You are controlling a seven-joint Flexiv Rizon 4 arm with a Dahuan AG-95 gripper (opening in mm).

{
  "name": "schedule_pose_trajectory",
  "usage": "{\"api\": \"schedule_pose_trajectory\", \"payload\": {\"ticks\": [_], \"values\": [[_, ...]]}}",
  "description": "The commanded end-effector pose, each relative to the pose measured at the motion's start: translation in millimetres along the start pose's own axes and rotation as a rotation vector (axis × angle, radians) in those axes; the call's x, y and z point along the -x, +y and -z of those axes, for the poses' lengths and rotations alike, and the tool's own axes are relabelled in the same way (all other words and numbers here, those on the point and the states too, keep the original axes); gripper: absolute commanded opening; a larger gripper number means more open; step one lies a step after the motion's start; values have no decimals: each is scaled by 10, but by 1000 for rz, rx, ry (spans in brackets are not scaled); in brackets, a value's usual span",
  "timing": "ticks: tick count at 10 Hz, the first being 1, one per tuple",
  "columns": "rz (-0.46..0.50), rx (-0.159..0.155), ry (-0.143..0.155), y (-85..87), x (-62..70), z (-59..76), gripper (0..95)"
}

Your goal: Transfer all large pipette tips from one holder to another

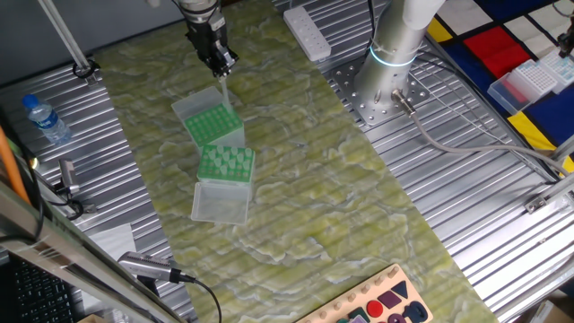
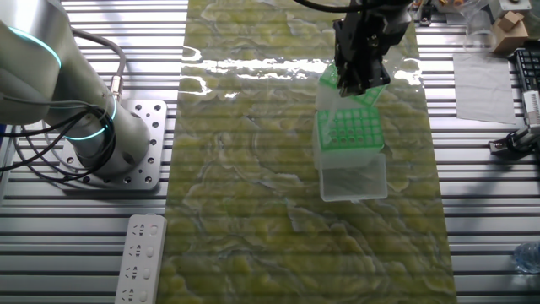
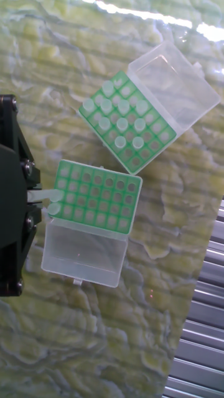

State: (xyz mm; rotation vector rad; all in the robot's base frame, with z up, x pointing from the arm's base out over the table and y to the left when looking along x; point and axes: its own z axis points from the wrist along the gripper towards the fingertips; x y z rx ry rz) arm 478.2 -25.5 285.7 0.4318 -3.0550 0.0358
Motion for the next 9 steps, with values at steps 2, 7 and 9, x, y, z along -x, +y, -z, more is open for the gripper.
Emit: {"api": "schedule_pose_trajectory", "payload": {"ticks": [2, 7, 9], "values": [[-4, 4, -5, 18, 9, 18, 0], [-17, 4, -5, 92, 39, 23, 0], [-15, 3, -5, 96, 41, 21, 0]]}}
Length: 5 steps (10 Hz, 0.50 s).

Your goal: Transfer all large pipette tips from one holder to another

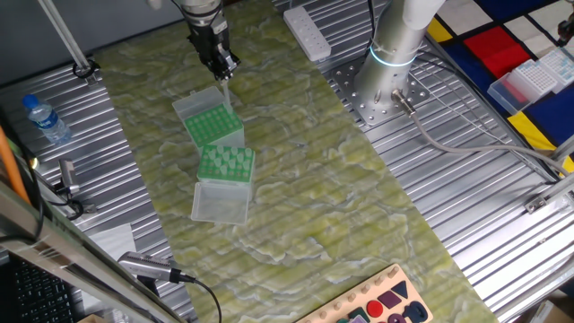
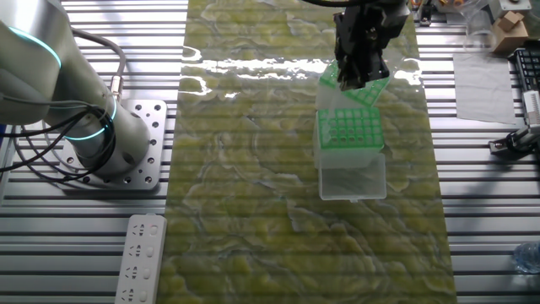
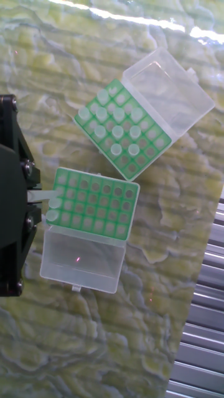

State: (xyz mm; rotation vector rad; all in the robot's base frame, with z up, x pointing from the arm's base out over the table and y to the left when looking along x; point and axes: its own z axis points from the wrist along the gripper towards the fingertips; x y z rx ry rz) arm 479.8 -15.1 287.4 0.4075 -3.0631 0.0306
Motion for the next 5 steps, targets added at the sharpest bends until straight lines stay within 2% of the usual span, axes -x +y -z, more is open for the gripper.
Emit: {"api": "schedule_pose_trajectory", "payload": {"ticks": [1, 5], "values": [[3, -1, 0, -1, -10, -8, 0], [3, 0, 0, 14, -17, -28, 0]]}}
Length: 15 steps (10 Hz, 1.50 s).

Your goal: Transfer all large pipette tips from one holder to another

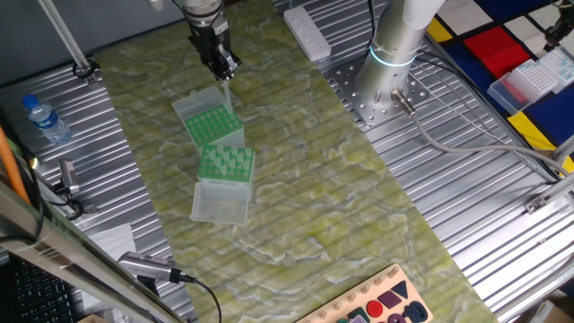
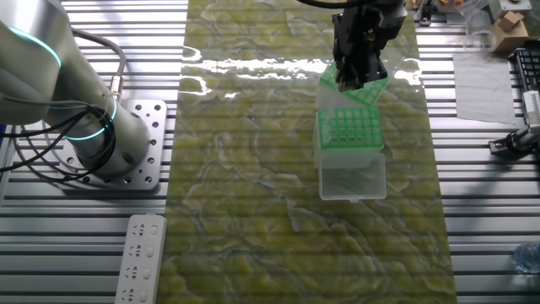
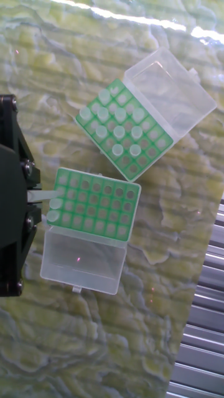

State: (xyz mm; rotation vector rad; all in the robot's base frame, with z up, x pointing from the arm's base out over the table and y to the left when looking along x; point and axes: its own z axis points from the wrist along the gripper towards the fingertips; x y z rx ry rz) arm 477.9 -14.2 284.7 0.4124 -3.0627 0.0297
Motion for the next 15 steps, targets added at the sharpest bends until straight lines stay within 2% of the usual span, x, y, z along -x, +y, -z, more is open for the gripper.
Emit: {"api": "schedule_pose_trajectory", "payload": {"ticks": [1, 4, 7, 8, 9, 10, 13, 14, 15], "values": [[0, -1, 0, 13, -5, -15, 0], [1, -6, -8, 38, -9, -80, 0], [21, -11, -43, 46, -41, -179, 0], [26, -11, -42, 48, -40, -187, 190], [29, -11, -41, 55, -28, -194, 190], [32, -10, -41, 63, -14, -202, 380], [31, -8, -40, 86, 24, -224, 380], [16, -2, -40, 117, 77, -247, 190], [12, -2, -35, 175, 172, -281, 190]]}}
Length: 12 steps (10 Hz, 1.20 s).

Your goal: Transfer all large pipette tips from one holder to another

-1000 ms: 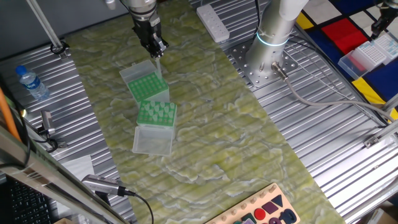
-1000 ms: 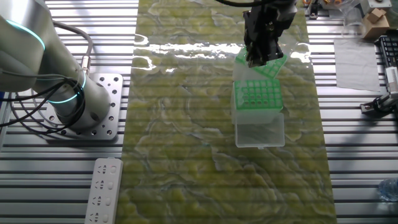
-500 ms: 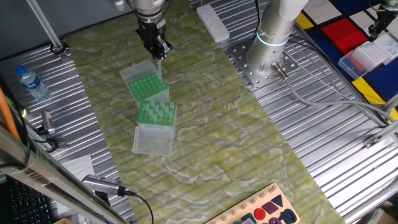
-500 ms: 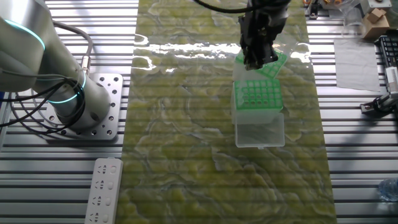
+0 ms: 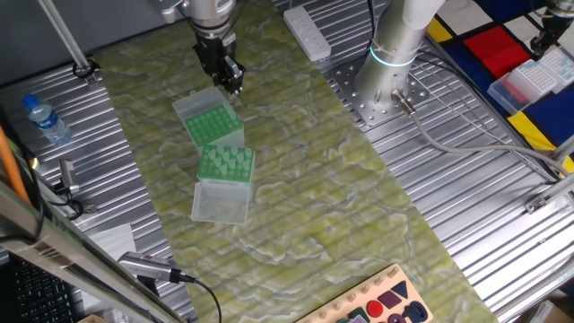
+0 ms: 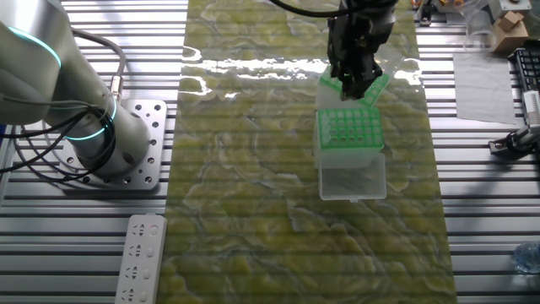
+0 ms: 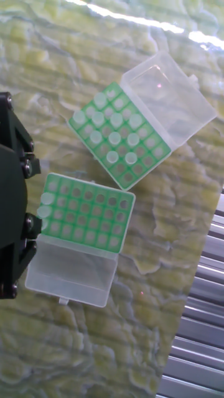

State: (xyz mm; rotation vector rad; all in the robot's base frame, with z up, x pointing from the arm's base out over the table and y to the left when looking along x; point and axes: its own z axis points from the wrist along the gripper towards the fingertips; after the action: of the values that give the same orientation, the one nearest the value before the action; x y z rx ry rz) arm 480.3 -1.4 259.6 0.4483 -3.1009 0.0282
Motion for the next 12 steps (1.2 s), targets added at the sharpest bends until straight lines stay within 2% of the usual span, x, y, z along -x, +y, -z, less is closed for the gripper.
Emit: {"api": "schedule_pose_trajectory", "payload": {"ticks": [1, 4, 5, 6, 8, 10, 12], "values": [[-8, 3, 9, 111, 190, -70, 190], [1, 0, 10, 410, 568, -189, 190], [6, 0, 9, 461, 621, -217, 190], [9, 3, 7, 557, 729, -294, 190], [7, 4, 3, 681, 848, -459, 190], [5, 10, -15, 761, 953, -603, 190], [11, 14, -21, 786, 1023, -673, 190]]}}
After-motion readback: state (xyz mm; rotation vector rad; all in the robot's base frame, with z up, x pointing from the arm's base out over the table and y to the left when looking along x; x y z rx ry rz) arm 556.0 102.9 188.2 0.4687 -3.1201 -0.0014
